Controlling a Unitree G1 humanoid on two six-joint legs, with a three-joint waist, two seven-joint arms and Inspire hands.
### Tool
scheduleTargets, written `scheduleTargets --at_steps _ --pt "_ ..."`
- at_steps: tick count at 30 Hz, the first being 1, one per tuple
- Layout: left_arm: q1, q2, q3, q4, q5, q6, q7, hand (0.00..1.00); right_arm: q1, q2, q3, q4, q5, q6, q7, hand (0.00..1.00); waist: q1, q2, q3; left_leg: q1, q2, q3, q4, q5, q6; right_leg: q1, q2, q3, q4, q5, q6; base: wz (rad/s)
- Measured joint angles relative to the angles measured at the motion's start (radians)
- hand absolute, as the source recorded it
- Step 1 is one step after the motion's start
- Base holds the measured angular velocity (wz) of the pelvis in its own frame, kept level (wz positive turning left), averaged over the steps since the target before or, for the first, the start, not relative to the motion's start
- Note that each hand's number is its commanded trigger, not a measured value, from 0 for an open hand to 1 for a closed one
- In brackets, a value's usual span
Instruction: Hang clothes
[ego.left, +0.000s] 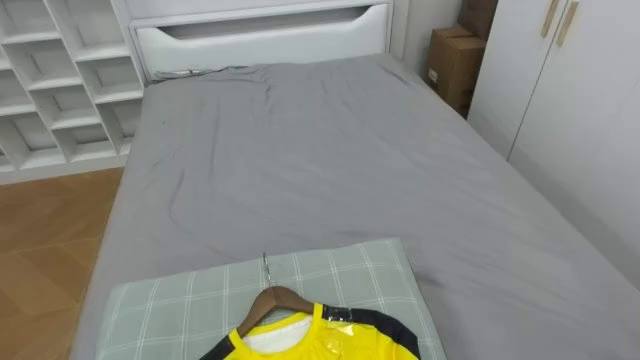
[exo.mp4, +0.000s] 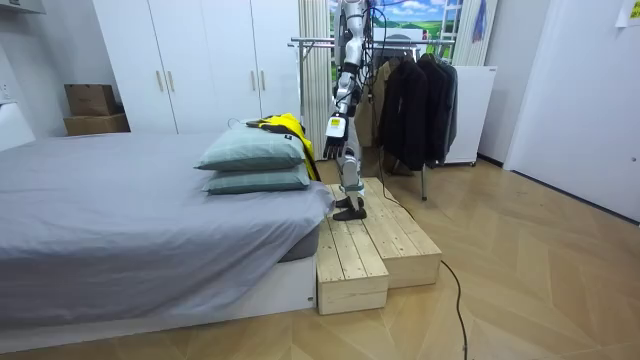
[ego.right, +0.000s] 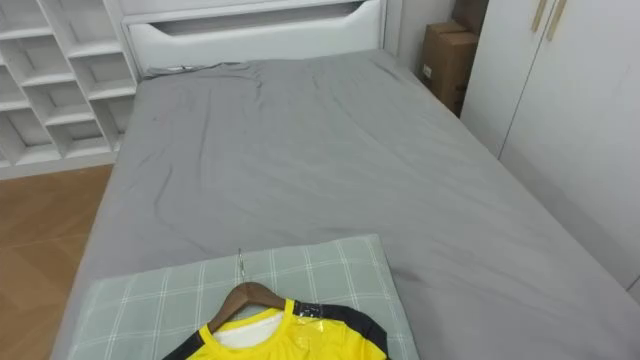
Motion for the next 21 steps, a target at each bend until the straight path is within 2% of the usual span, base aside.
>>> scheduleTargets --at_steps 9,16,21 --pt "-0.010 0.000 0.003 0.000 0.000 -0.014 0.026 0.00 -0.001 0.004 0.000 0.000 0.017 -0.003 0.014 0.00 0.002 -0.008 -0.0010 0.001 0.000 0.005 -0.005 0.000 0.000 -0.004 0.000 0.007 -0.006 0.000 0.000 -0.01" --pt "-0.019 0.000 0.038 0.007 -0.007 -0.054 0.042 0.00 -0.004 0.004 -0.001 0.011 0.015 -0.023 0.032 0.00 0.006 -0.010 -0.0004 0.002 0.000 0.005 -0.007 0.000 0.000 -0.004 0.001 0.007 -0.005 0.000 0.000 0.00" --pt "-0.023 0.001 0.038 0.019 -0.060 -0.070 0.053 0.00 -0.007 0.004 -0.002 0.028 0.008 -0.022 0.039 0.00 0.007 -0.014 -0.0001 0.003 0.001 0.007 -0.012 0.000 0.000 -0.005 0.002 0.003 0.003 0.000 0.000 0.00"
